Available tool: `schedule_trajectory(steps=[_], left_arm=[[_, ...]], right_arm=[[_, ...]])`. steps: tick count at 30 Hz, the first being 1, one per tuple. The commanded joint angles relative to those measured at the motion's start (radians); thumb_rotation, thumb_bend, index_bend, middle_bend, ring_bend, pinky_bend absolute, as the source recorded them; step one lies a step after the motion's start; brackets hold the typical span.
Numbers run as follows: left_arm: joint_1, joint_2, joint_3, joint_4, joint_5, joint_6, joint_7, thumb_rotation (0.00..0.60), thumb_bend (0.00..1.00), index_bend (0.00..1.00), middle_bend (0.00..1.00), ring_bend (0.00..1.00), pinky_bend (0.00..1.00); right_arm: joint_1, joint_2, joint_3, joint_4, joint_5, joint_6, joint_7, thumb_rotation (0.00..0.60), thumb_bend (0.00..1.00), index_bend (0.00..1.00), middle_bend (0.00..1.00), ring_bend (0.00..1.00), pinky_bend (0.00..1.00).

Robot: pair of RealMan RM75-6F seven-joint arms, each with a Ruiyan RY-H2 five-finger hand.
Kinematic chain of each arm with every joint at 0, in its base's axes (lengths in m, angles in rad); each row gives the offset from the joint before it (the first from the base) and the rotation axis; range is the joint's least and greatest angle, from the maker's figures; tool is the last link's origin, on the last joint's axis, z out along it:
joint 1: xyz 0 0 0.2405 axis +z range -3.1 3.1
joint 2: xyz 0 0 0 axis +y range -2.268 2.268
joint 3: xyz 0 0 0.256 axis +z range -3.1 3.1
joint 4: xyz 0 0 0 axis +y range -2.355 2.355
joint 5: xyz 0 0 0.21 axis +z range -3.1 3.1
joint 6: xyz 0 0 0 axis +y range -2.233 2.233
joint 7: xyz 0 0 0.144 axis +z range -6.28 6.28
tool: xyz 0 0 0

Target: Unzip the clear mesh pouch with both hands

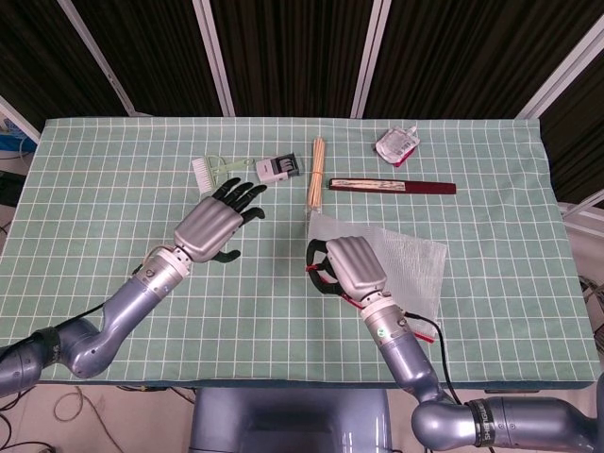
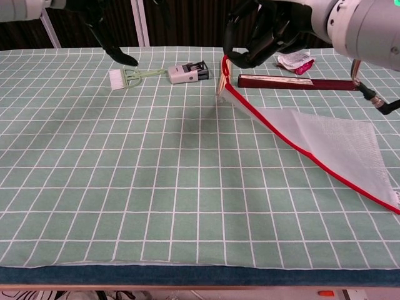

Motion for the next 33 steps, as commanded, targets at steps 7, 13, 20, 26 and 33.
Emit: schedule_trajectory(steps=[7,13,20,26,33], left_arm=[[-0.079,-0.113,0.009,0.031,-0.052,-0.014,0.002,0.600,0.22,0.32,0.03,0.00,0.00],[-0.115,-0.164,0.012,0.041,-0.061,-0.003,0.005,0.600,0.26,0.34,0.03,0.00,0.00],[-0.142,-0.205,0.026,0.057,-0.082,0.008,0.007,0.600,0.27,0.40,0.04,0.00,0.00],[-0.156,-0.229,0.028,0.071,-0.107,0.021,0.002,0.600,0.31,0.45,0.05,0.00,0.00],[-0.169,-0.247,0.034,0.080,-0.126,0.034,0.000,0.600,0.33,0.48,0.05,0.00,0.00]], right_arm=[[0.010,0.019,-0.005,-0.024,0.015,0.018,0.007,0.600,0.56,0.66,1.00,1.00,0.98],[0.011,0.037,-0.010,-0.036,0.022,0.028,0.018,0.600,0.57,0.66,1.00,1.00,0.98],[0.015,0.051,-0.018,-0.044,0.027,0.035,0.032,0.600,0.57,0.66,1.00,1.00,0.98],[0.019,0.060,-0.023,-0.047,0.029,0.041,0.042,0.600,0.57,0.66,1.00,1.00,0.98],[0.020,0.069,-0.029,-0.051,0.029,0.049,0.054,0.600,0.57,0.66,1.00,1.00,0.98]])
